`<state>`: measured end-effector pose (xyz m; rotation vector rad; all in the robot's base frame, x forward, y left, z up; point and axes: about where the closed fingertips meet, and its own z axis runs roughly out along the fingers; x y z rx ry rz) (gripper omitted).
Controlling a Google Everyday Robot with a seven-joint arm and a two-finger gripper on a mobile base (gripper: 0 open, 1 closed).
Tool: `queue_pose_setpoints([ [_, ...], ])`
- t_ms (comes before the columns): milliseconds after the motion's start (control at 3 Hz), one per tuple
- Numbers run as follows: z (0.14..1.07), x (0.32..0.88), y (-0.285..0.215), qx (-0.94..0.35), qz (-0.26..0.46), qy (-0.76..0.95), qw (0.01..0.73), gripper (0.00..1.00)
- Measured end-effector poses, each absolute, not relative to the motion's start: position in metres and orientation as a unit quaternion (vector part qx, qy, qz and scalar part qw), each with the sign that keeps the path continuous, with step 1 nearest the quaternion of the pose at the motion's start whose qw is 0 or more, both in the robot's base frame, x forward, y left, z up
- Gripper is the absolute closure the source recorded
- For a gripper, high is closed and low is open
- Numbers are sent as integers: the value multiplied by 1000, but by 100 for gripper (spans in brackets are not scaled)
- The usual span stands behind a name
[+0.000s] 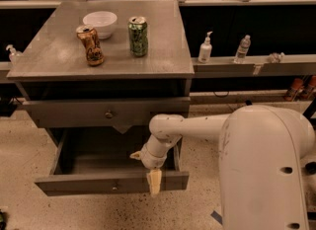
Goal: Open middle drawer
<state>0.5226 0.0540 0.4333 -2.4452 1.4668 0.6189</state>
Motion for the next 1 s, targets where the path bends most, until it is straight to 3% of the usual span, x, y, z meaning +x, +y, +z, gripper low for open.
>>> queue_pose_setpoints([
  [667, 436, 498, 42, -801, 223, 541, 124, 0],
  [1000, 420, 477, 14, -773, 217, 562, 200, 0],
])
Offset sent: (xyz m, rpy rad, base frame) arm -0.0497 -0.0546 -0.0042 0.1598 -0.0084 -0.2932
